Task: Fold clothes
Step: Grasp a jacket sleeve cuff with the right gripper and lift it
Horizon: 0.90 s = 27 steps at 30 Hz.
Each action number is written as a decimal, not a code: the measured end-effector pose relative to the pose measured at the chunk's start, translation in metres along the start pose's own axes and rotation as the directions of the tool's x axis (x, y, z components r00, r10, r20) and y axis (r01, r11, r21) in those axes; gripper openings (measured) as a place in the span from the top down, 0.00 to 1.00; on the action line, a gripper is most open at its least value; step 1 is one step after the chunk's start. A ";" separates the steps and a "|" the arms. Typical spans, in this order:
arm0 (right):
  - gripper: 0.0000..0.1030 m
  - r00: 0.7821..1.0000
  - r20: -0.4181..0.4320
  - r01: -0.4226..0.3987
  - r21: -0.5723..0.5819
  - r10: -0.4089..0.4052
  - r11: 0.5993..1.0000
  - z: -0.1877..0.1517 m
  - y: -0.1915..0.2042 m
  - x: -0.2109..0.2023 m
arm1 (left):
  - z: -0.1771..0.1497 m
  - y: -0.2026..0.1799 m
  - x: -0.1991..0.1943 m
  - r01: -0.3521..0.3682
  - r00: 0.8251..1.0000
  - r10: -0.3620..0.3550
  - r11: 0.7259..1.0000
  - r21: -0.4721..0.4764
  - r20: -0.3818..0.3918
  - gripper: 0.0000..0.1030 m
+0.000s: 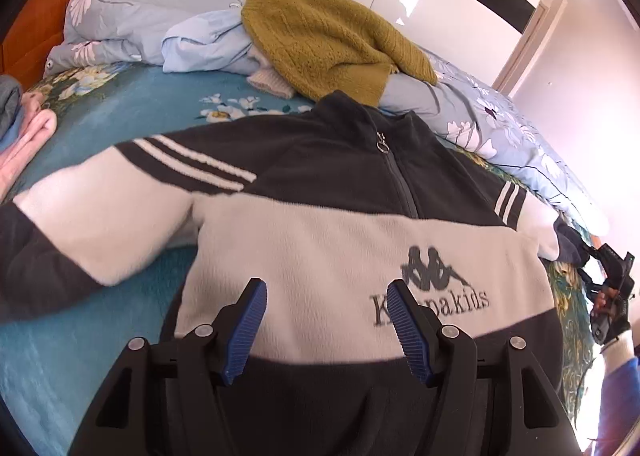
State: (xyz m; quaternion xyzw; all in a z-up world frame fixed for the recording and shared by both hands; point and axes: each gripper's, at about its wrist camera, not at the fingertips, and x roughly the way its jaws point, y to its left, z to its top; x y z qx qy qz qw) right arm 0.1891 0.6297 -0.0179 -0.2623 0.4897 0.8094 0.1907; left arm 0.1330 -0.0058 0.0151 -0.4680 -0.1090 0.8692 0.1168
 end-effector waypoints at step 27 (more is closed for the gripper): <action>0.89 0.962 -0.131 -0.263 -0.670 0.238 0.694 -0.119 0.295 -0.039 | -0.029 0.098 -0.046 -0.020 0.995 0.051 0.949 -0.316 0.091 0.34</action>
